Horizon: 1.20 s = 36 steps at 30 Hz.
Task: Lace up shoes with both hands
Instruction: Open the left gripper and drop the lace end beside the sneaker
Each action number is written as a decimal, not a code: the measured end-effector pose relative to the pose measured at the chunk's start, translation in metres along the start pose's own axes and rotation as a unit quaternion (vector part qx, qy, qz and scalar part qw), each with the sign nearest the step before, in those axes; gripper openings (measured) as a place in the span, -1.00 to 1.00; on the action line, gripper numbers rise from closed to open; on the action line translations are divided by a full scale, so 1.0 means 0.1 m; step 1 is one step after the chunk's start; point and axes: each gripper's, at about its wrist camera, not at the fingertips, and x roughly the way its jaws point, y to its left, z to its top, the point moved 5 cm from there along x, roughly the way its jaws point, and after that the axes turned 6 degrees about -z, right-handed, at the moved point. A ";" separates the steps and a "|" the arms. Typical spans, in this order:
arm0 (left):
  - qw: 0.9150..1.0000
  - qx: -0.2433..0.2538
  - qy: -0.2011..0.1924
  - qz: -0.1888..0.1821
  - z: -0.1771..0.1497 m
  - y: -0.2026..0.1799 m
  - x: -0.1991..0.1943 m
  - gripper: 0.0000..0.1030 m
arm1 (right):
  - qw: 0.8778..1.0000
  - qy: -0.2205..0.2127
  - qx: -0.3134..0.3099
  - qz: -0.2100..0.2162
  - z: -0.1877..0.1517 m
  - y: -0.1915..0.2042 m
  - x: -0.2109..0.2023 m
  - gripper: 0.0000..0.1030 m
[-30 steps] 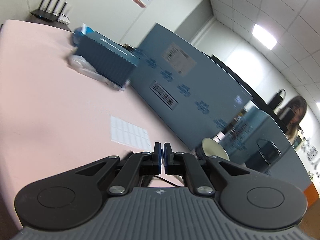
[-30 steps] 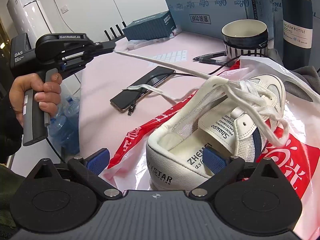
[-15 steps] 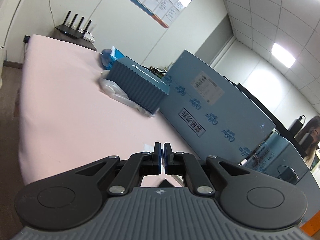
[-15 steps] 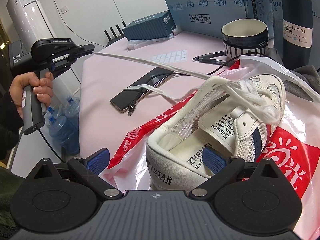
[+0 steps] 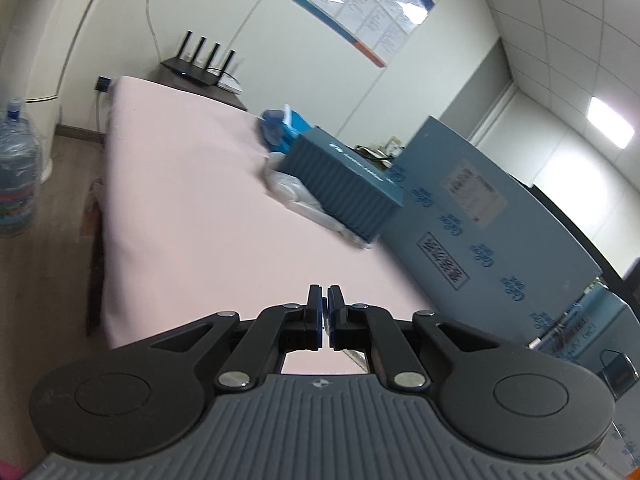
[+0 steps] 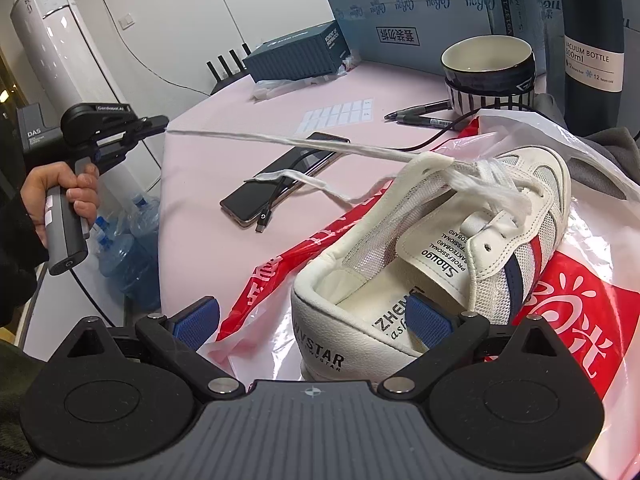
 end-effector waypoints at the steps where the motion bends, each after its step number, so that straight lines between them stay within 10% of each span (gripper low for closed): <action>1: 1.000 -0.002 0.000 0.004 0.01 0.03 -0.01 -0.96 | 1.000 0.000 0.000 0.000 0.00 0.00 0.00 0.95; 10: 0.999 0.005 0.034 0.014 -0.04 0.14 -0.03 -0.92 | 1.000 0.001 0.004 -0.002 0.01 0.01 0.00 0.95; 22: 0.995 0.049 0.082 -0.035 -0.17 -0.15 0.01 -0.25 | 0.995 -0.056 0.084 0.021 0.18 -0.06 -0.27 0.95; 36: 0.953 0.115 0.233 -0.152 -1.33 -1.18 0.46 -0.26 | 0.993 -0.088 0.077 -0.013 0.25 -0.10 -0.46 0.95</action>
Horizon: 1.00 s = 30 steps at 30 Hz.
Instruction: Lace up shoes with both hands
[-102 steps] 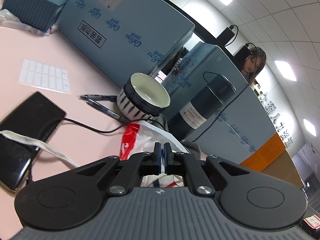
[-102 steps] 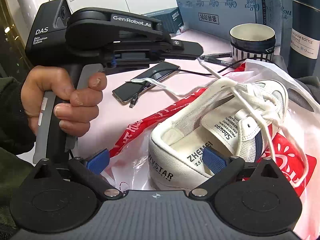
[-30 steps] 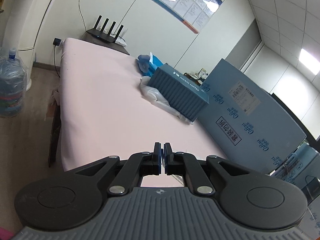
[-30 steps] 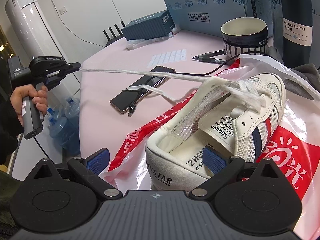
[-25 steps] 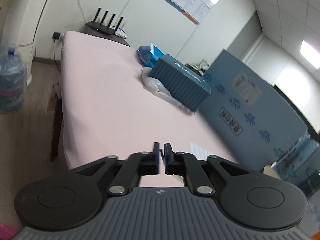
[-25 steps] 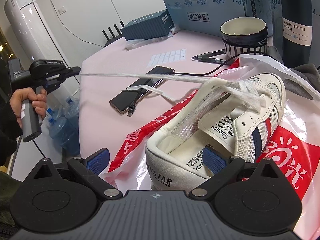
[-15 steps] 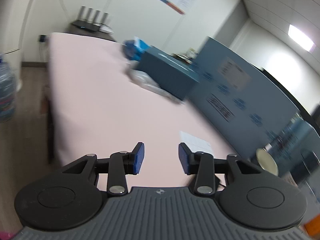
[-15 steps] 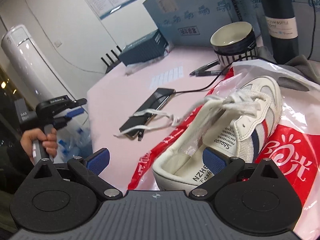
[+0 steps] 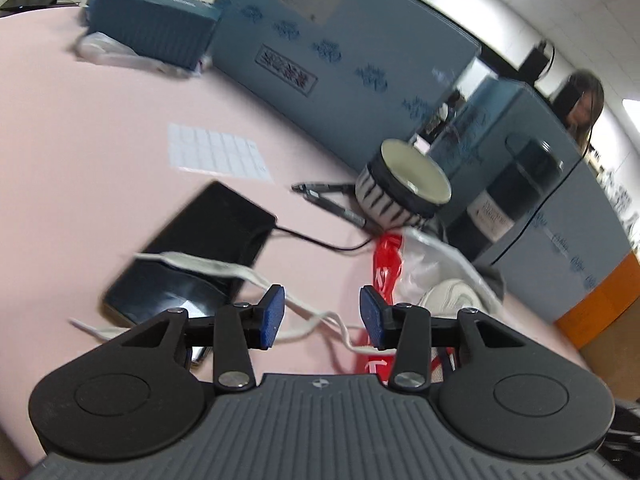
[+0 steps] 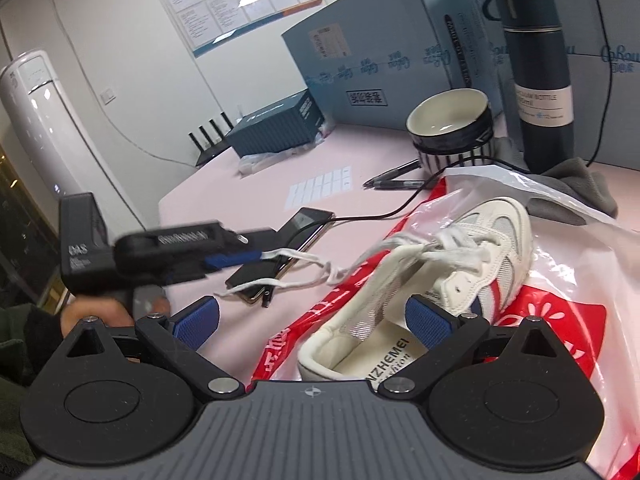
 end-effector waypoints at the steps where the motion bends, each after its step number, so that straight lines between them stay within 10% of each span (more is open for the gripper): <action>1: 1.000 -0.001 0.004 0.004 -0.02 -0.02 0.06 -0.26 | 1.000 -0.001 0.002 -0.002 0.00 -0.02 -0.01 0.95; 15: 0.992 -0.050 -0.036 0.112 0.00 0.05 0.45 0.14 | 0.999 -0.019 0.021 -0.043 0.00 -0.30 -0.23 0.95; 20: 0.989 -0.070 -0.047 0.120 0.04 0.14 0.48 -0.84 | 0.998 -0.023 0.022 -0.047 -0.01 -0.33 -0.28 0.95; 25: 0.989 -0.099 -0.047 0.101 0.08 0.22 0.46 -0.97 | 0.997 -0.032 0.033 -0.055 0.00 -0.37 -0.31 0.91; 30: 0.997 -0.018 -0.067 0.038 0.26 -0.09 0.41 -0.97 | 0.996 -0.041 0.044 -0.064 0.01 -0.40 -0.32 0.91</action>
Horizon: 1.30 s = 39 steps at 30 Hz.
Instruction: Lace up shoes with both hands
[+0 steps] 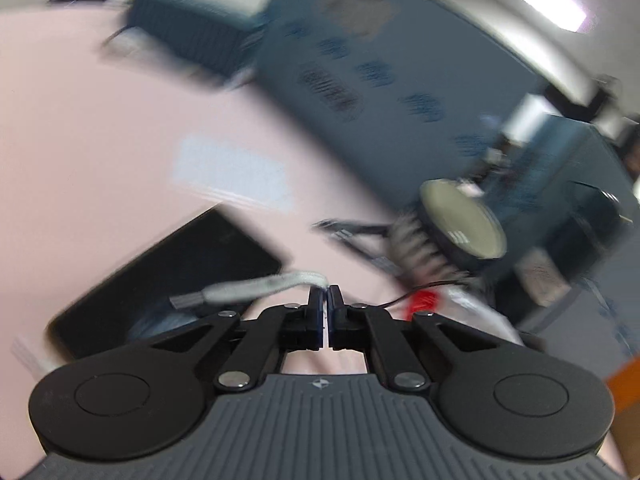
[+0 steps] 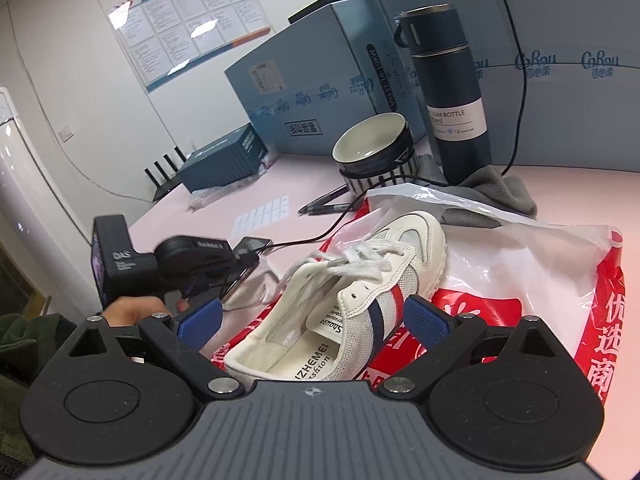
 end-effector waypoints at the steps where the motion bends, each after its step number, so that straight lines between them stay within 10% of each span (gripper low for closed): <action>1: 0.999 0.028 -0.002 -0.027 0.04 -0.13 0.00 -0.97 | 1.000 -0.001 0.003 -0.001 0.00 0.00 0.00 0.91; 4: 0.980 0.141 0.015 -0.137 0.06 -0.57 -0.02 -0.97 | 1.000 -0.004 0.009 -0.005 0.00 -0.01 -0.01 0.91; 7: 0.925 0.271 0.061 -0.259 -0.09 -1.03 -0.07 -0.96 | 1.000 -0.009 0.015 -0.008 0.00 -0.01 -0.02 0.91; 10: 0.881 0.352 0.117 -0.294 -0.30 -1.24 -0.06 -0.91 | 1.000 -0.014 0.021 -0.013 0.00 -0.02 -0.04 0.91; 11: 0.879 0.359 0.125 -0.288 -0.34 -1.23 -0.03 -0.91 | 0.999 -0.016 0.023 -0.017 0.00 -0.02 -0.04 0.91; 24: 0.914 0.273 0.145 -0.264 -0.25 -1.13 0.08 -0.16 | 0.997 -0.033 0.044 -0.048 -0.01 -0.10 -0.07 0.91; 39: 0.939 0.231 0.198 -0.158 -0.43 -1.52 0.63 -0.18 | 0.992 -0.064 0.065 -0.084 0.10 -0.40 -0.12 0.91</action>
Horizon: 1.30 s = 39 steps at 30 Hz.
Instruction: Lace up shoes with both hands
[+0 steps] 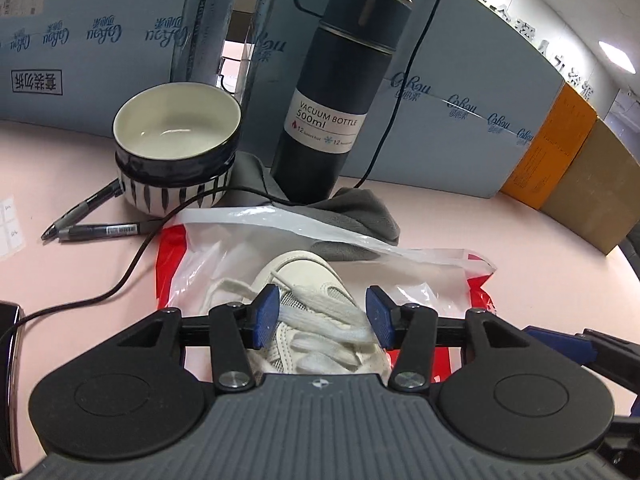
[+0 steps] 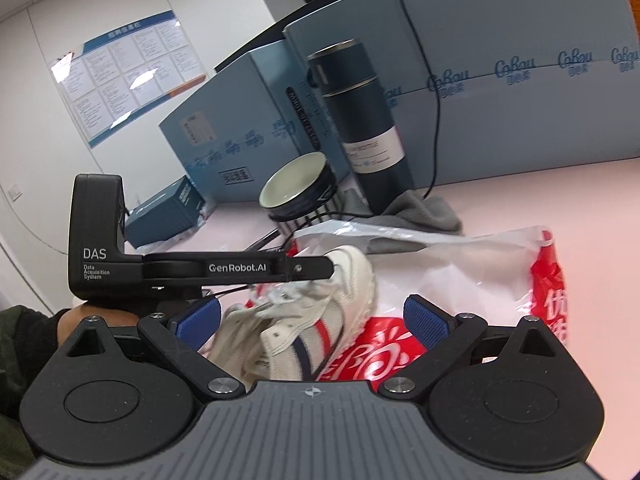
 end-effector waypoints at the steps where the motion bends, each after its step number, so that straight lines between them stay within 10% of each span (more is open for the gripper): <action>1: 1.000 0.004 -0.002 -0.006 0.01 0.00 0.01 -0.35 | 1.000 -0.001 0.001 -0.003 0.01 -0.03 0.00 0.92; 5: 1.000 0.018 0.002 -0.022 0.02 0.04 0.02 -0.97 | 1.000 -0.003 0.004 -0.010 0.04 -0.10 0.04 0.92; 15: 1.000 -0.023 0.000 -0.021 0.10 0.19 -0.07 -0.96 | 1.000 0.003 0.004 -0.006 0.03 -0.13 0.13 0.92; 20: 0.999 -0.040 0.030 -0.017 0.09 0.10 0.04 -0.19 | 1.000 0.007 -0.001 0.001 0.03 -0.11 0.16 0.92; 30: 0.998 0.049 0.040 0.002 0.08 -0.11 0.13 -0.83 | 1.000 0.004 0.009 -0.001 0.03 -0.15 0.14 0.92; 39: 0.998 0.058 0.020 0.002 0.15 -0.03 0.02 -0.92 | 1.000 -0.001 0.008 -0.001 0.04 -0.13 0.12 0.92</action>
